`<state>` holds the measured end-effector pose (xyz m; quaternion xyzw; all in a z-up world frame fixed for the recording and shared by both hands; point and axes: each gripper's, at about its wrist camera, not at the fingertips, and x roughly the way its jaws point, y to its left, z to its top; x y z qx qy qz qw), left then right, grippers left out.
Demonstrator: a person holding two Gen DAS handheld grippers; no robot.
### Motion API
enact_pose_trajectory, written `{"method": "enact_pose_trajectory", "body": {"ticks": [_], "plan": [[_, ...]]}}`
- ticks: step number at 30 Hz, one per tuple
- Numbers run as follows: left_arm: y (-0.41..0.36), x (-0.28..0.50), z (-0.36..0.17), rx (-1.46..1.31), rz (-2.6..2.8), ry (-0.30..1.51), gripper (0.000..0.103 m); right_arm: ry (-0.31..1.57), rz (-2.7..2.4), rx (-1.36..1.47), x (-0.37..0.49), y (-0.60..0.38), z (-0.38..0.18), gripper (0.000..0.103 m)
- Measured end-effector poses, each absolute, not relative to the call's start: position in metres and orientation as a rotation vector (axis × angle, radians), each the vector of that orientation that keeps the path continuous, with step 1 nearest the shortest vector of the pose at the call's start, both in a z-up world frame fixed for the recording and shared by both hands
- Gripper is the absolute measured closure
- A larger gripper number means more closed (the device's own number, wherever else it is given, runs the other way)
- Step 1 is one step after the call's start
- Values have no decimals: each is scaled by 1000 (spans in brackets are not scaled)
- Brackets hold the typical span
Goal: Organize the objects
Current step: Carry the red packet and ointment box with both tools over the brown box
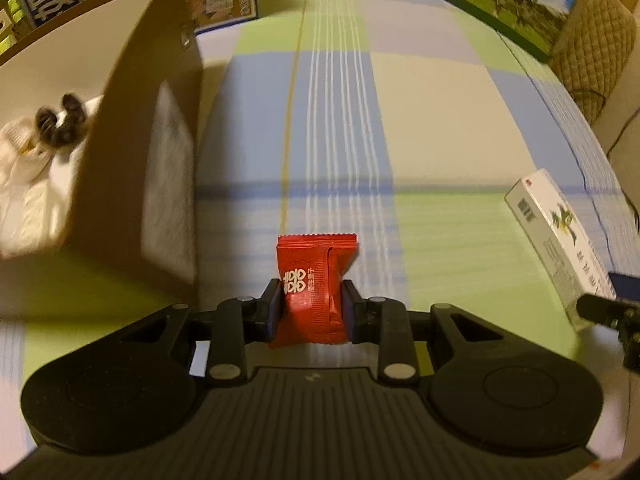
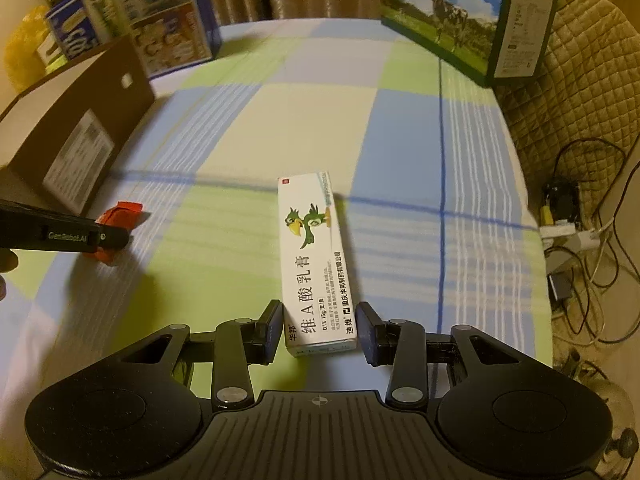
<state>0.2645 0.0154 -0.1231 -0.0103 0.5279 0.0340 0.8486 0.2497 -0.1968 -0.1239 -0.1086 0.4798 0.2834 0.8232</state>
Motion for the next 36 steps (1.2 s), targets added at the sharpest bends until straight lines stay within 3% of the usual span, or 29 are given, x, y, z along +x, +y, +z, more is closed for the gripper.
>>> {"method": "enact_pose_trajectory", "body": {"ticks": [12,20,27,30,32,36], "plan": [[38,191,-118,-72,118,1153,76,1085,657,-237,203,-193,-125,66],[37,187,-119,-75,121,1135,71,1067,623,-237,221,-184,-132,56],[36,187,-120,-76,123,1130,69,1023,629,-265,230,-170,-137,55],[35,186,-120,-76,123,1124,69,1002,632,-291,228,-166,-138,58],[36,186,-120,-74,121,1121,69,985,646,-332,222,-162,-138,67],[37,184,-120,-72,115,1115,69,991,664,-349,209,-160,-138,67]]}}
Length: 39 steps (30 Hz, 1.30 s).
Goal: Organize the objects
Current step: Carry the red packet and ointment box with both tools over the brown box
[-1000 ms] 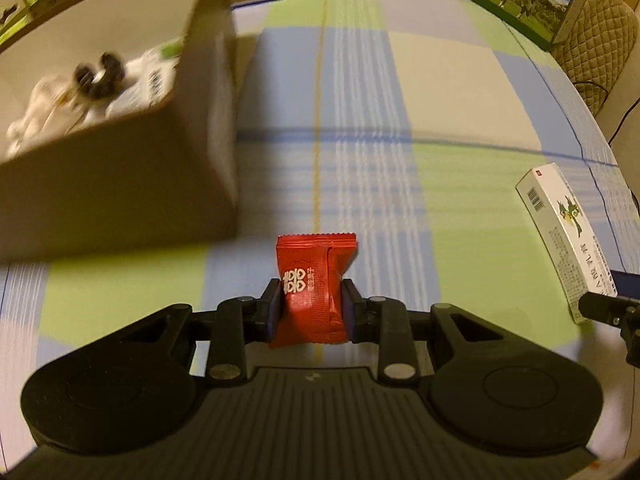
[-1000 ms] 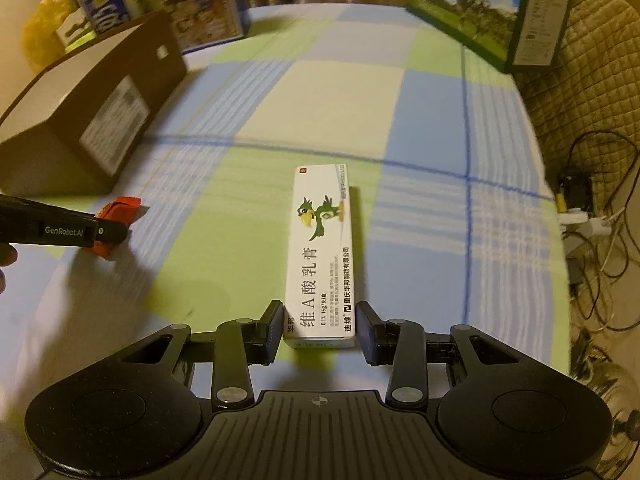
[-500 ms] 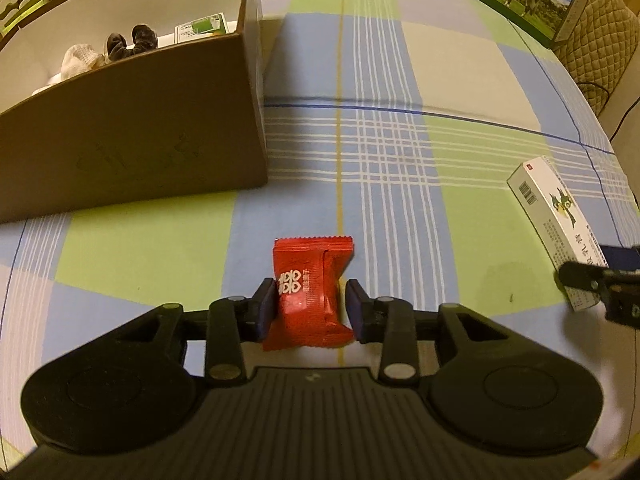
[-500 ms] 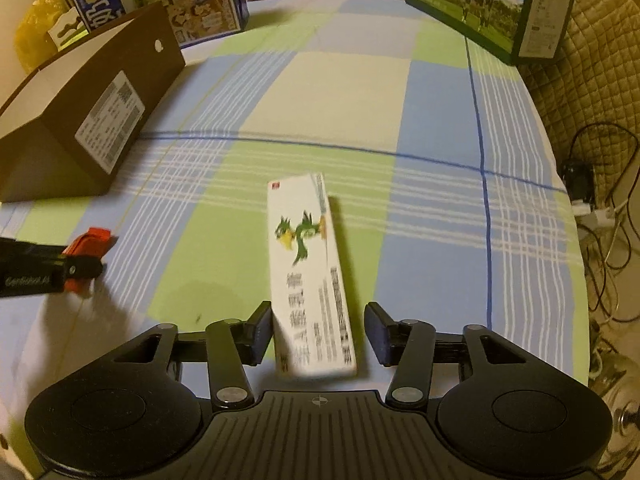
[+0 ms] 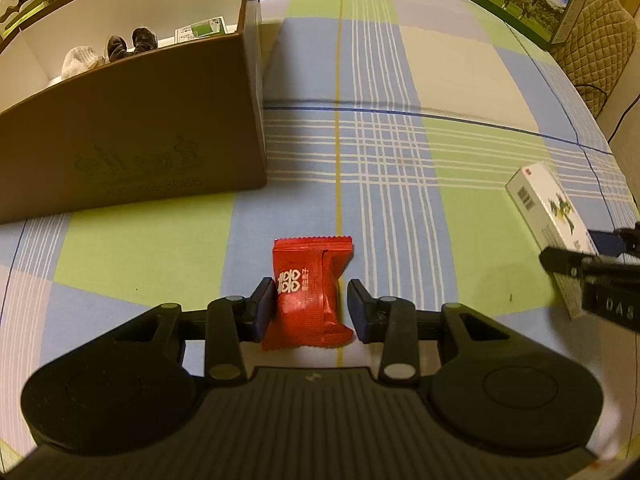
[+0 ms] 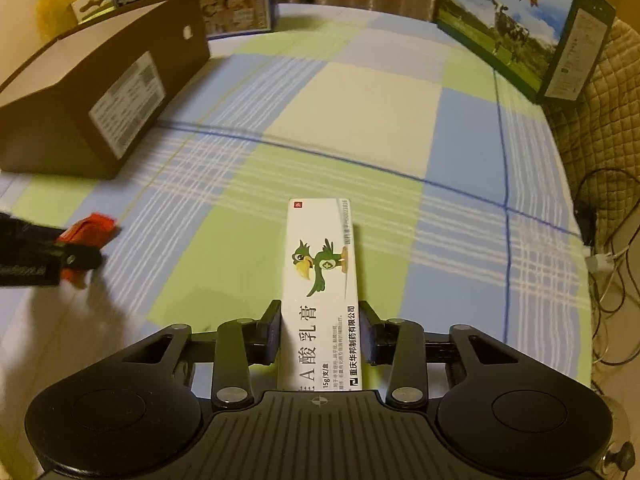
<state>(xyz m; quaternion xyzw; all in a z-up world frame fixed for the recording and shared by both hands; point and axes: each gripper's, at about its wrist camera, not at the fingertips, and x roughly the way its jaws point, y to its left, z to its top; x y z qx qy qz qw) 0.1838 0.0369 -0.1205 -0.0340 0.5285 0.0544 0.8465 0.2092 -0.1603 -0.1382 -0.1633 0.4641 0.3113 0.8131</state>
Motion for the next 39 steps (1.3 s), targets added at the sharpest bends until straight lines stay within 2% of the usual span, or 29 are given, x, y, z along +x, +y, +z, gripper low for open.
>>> {"method": "enact_pose_trajectory", "body": {"ticks": [4,10,24,39], "plan": [[37,183,-121,-66,112,1113,75,1005,686,-344,194,-160,-137,67],[38,180,-121,-63,100,1117,77,1023,703,-331,185,-159,-136,68],[51,170,-115,-82,101,1115,78,1046,725,-287,180,-156,-128,68],[82,149,-76,-114,118,1031,78,985,777,-255,173,-132,-91,68]]}}
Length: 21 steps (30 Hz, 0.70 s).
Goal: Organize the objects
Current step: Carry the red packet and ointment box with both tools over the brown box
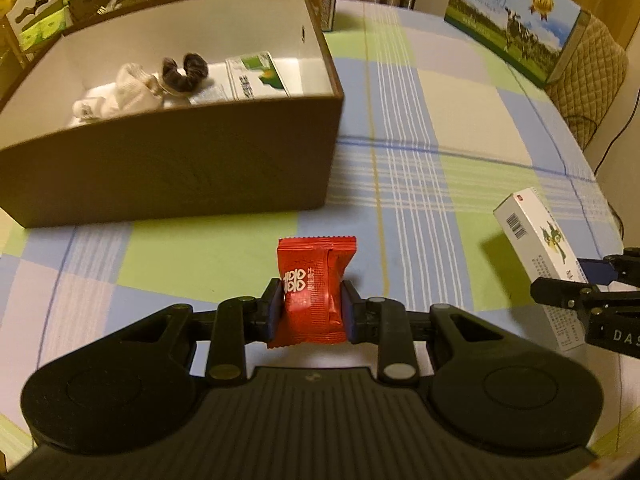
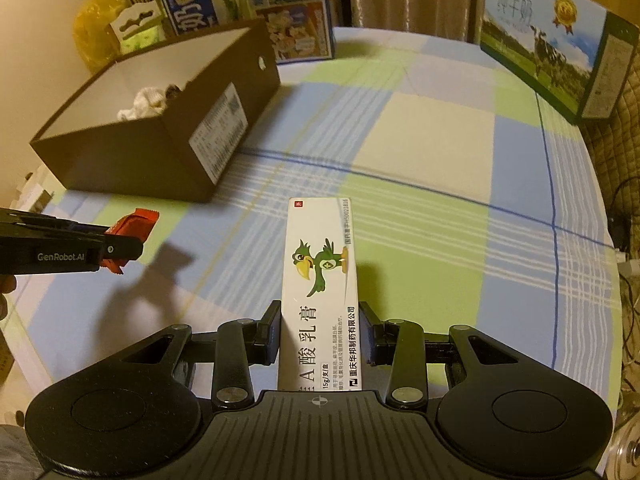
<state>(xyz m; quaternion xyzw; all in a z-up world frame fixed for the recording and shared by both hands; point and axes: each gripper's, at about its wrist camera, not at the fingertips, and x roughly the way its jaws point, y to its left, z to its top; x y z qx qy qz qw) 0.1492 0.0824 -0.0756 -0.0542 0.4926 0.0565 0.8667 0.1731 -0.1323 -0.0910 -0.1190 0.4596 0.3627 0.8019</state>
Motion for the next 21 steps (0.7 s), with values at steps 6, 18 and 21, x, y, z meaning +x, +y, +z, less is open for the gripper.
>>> {"method": "enact_pose_trajectory", "body": {"ticks": [6,18,21], "plan": [[98,139,-55,-139,125,985,78,954,811,-232,167,-118,-70,68],[141,124,-17,-175,165,908,78,886,945,-180,154,-69,-26,68],[156,122,-7,-189,177,887,78,868,990,-173,152,-49,-17,68]]}}
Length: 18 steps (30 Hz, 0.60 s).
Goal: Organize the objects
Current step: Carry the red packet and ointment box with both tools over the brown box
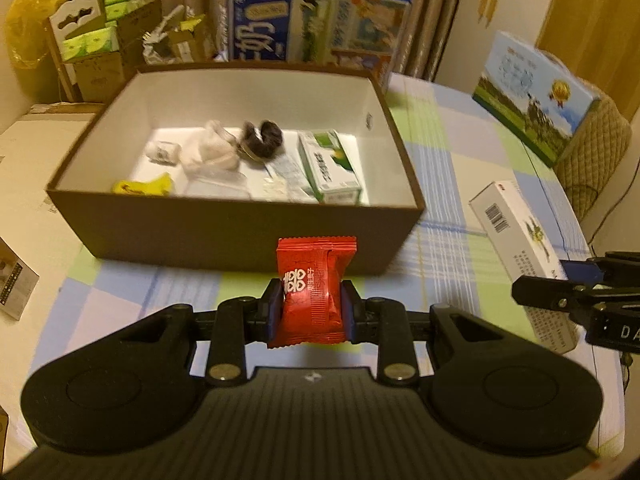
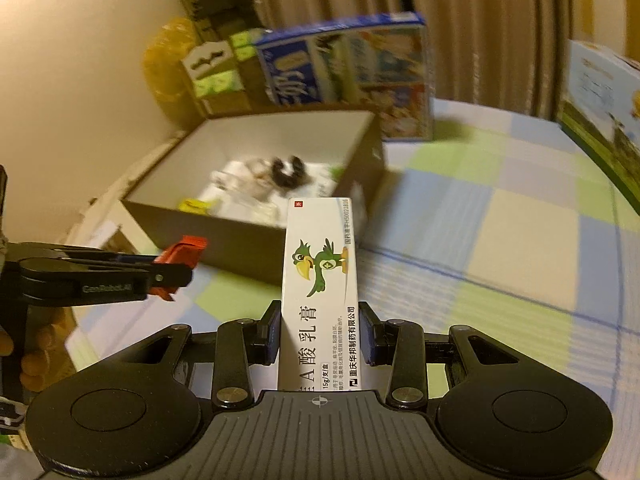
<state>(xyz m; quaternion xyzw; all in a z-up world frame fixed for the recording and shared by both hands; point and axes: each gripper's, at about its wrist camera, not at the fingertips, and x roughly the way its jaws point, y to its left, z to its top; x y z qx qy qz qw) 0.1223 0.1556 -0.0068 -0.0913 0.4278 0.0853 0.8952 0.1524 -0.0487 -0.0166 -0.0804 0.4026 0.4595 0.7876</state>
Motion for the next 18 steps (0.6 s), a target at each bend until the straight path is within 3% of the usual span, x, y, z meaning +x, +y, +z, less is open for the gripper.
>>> {"method": "enact_pose_trajectory", "body": {"ticks": [18], "plan": [[251,158,30,-146,251,789,78,777,1064,-140,180,78,12,68]]}}
